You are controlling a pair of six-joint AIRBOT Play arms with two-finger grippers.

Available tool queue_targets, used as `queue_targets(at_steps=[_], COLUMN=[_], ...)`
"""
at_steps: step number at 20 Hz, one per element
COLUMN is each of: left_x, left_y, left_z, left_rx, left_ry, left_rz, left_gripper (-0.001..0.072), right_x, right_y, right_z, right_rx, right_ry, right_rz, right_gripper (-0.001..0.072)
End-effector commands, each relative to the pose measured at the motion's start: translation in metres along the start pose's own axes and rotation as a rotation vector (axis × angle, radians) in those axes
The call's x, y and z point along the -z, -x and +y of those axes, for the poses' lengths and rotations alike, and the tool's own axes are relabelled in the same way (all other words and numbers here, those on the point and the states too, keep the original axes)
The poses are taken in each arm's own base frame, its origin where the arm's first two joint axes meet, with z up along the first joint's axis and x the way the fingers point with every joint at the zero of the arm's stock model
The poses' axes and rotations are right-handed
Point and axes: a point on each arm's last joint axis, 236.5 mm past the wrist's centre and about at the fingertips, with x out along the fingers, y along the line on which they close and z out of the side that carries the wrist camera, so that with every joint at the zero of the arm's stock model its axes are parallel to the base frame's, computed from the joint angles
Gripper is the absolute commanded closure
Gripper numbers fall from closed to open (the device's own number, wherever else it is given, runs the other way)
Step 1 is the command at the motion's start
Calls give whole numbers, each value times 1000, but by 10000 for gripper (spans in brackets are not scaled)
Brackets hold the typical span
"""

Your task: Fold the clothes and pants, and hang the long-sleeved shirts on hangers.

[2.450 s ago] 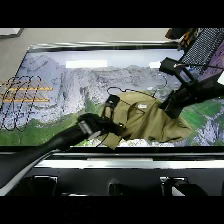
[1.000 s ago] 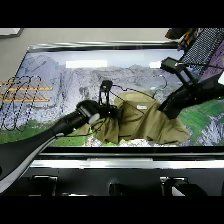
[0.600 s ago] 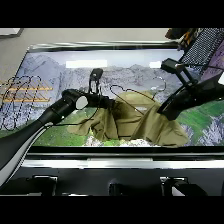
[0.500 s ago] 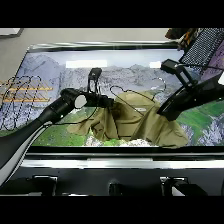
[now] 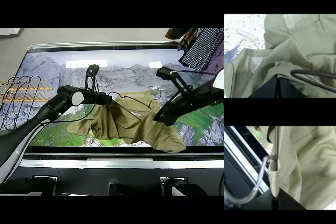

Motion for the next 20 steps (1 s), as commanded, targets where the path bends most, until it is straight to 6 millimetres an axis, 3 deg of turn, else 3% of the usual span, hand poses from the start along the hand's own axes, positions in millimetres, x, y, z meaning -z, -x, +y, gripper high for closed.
queue_targets(at_steps=[1, 5, 14, 20], left_x=[-10, -25, -16, -17], left_y=[2, 4, -13, -13], left_z=[-3, -6, 4, 7], left_rx=[9, 22, 5, 0], left_ry=[-7, -8, -9, -12], left_rz=[-37, -95, -60, -63], left_gripper=[691, 691, 690, 690], right_x=[-1, 2, 7, 18], right_y=[-2, -6, 7, 11], right_z=[0, 6, 18, 22], right_rx=[-4, -37, -19, -17], right_ry=[2, 5, 17, -18], right_rz=[-6, 3, -10, 27], right_gripper=[691, 691, 692, 692])
